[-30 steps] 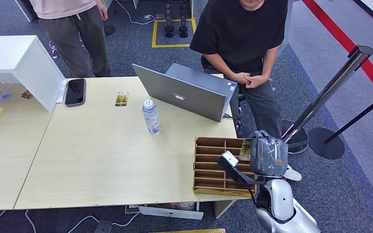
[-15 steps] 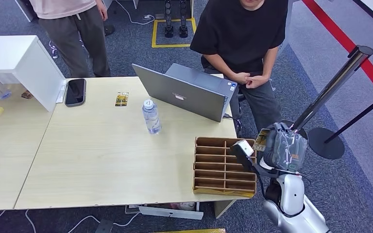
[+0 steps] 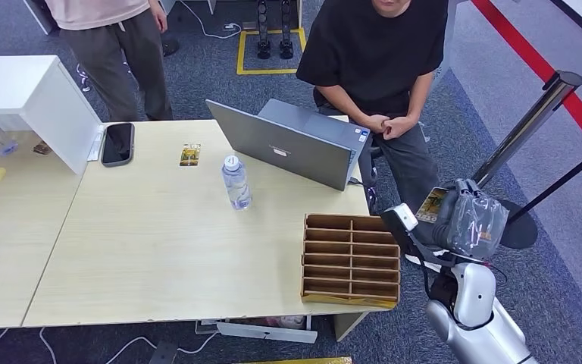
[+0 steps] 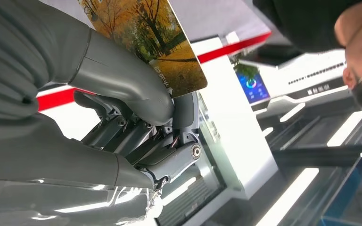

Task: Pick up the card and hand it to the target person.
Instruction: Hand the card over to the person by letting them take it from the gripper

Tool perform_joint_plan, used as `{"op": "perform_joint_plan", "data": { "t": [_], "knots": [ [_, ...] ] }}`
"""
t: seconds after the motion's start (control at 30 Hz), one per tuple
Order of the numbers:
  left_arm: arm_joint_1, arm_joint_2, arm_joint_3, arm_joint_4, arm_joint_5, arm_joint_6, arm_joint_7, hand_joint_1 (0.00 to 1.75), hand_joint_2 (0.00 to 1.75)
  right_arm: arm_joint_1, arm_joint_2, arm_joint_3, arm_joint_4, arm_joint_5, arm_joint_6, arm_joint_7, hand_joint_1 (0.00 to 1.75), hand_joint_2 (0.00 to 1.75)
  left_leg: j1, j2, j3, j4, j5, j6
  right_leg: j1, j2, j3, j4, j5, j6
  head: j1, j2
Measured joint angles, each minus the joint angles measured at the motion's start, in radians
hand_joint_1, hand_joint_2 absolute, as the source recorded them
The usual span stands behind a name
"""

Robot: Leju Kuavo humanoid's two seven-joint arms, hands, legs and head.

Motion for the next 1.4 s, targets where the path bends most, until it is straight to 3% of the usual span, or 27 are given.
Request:
{"op": "perform_joint_plan", "data": {
  "t": [0.33,0.63,1.0,1.4],
  "knots": [
    [-0.017,0.002,-0.025,0.000,-0.012,-0.011,0.016,0.00,0.00,-0.062,-0.090,-0.117,-0.057,0.059,0.045,-0.011,1.75,1.75,-0.001,0.000,0.000,0.001,0.000,0.000,0.000,0.000,0.000,0.000,0.001,0.001,0.000,0.000],
    [-0.029,0.003,-0.047,0.000,-0.012,-0.020,0.020,0.00,0.00,-0.099,-0.126,-0.132,-0.044,0.117,0.081,-0.035,1.75,1.75,0.000,0.000,0.000,0.001,0.000,0.000,0.000,0.000,0.000,0.000,0.001,0.001,0.000,0.000],
    [-0.032,0.004,-0.066,0.000,-0.012,-0.021,0.022,0.00,0.00,-0.117,-0.132,-0.101,0.046,0.165,0.174,-0.072,1.75,1.75,0.000,0.000,-0.001,0.001,0.000,0.000,0.000,0.000,0.000,0.000,0.001,0.001,0.000,0.000],
    [-0.036,0.004,-0.081,0.000,-0.011,-0.022,0.029,0.00,0.00,-0.130,-0.107,-0.046,0.154,0.058,0.132,-0.064,1.75,1.75,0.000,-0.001,-0.002,0.001,0.000,0.000,0.000,-0.001,0.000,0.000,0.001,0.001,0.000,0.000]
  ]
}}
